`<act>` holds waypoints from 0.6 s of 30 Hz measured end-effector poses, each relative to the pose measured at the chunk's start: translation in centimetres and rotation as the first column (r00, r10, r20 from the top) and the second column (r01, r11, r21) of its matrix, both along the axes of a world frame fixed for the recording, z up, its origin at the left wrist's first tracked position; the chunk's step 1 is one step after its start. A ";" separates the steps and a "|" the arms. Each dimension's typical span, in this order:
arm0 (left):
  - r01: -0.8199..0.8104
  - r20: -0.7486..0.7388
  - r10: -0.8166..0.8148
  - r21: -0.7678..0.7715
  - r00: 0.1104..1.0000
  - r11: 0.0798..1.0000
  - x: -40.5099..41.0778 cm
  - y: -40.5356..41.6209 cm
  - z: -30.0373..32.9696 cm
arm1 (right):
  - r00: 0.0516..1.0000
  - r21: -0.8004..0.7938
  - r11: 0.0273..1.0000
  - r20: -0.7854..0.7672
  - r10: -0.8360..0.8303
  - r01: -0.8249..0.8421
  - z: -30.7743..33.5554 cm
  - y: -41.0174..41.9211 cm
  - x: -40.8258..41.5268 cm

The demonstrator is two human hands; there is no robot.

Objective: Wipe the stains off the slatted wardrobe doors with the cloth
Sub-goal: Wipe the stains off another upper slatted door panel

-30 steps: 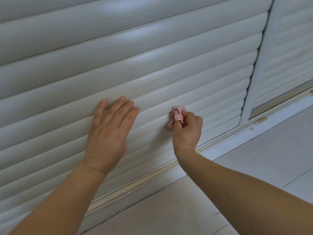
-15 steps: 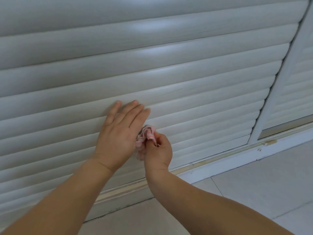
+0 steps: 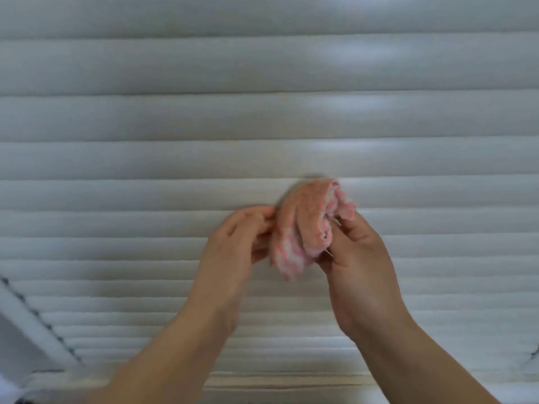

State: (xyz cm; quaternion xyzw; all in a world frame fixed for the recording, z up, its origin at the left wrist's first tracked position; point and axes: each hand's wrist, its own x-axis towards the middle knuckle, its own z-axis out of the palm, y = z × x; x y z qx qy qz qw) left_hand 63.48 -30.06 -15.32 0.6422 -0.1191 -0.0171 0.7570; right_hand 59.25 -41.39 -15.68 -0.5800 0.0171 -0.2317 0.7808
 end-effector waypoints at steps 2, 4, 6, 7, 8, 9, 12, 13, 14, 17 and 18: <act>0.130 -0.145 -0.134 -0.035 0.980 0.991 0.0 1.1 2.1 | 0.994 0.000 0.997 -0.082 0.075 -0.075 2.7 0.5 0.5; 0.184 -0.285 -0.197 -0.072 0.938 0.980 -0.3 1.8 3.9 | 0.967 0.034 0.985 -0.190 0.170 -0.167 5.5 0.8 0.7; 0.128 -0.380 -0.162 -0.115 0.911 0.985 -0.6 2.1 6.1 | 0.933 0.063 0.977 -0.292 0.212 -0.203 8.2 0.8 0.8; 0.064 -0.421 -0.112 -0.126 0.900 0.990 -0.7 2.2 7.4 | 0.920 0.051 0.979 -0.335 0.202 -0.196 9.7 0.8 0.7; 0.004 -0.457 -0.070 -0.143 0.887 0.990 -0.9 2.3 8.9 | 0.910 0.020 0.984 -0.376 0.174 -0.180 11.3 0.7 0.4; -0.041 -0.481 -0.033 -0.142 0.876 0.989 -1.1 2.5 10.4 | 0.902 -0.016 0.986 -0.405 0.147 -0.168 13.0 0.6 0.2; -0.120 -0.545 0.036 -0.119 0.838 0.986 -1.8 2.8 15.8 | 0.854 0.057 0.990 -0.500 0.143 -0.132 18.4 -0.3 -0.5; -0.133 -0.550 0.056 -0.101 0.833 0.986 -2.1 2.7 17.0 | 0.832 0.116 0.984 -0.526 0.175 -0.133 19.7 -0.6 -0.9; -0.146 -0.562 0.080 -0.074 0.823 0.986 -2.5 2.6 19.0 | 0.801 0.176 0.976 -0.562 0.209 -0.131 21.7 -0.9 -1.2; -0.187 -0.529 0.168 0.018 0.832 0.982 -3.4 2.2 23.5 | 0.744 0.235 0.953 -0.598 0.297 -0.192 26.6 -1.6 -2.2; -0.193 -0.511 0.189 0.046 0.838 0.980 -3.8 1.9 25.1 | 0.735 0.229 0.947 -0.599 0.318 -0.223 28.1 -1.9 -2.5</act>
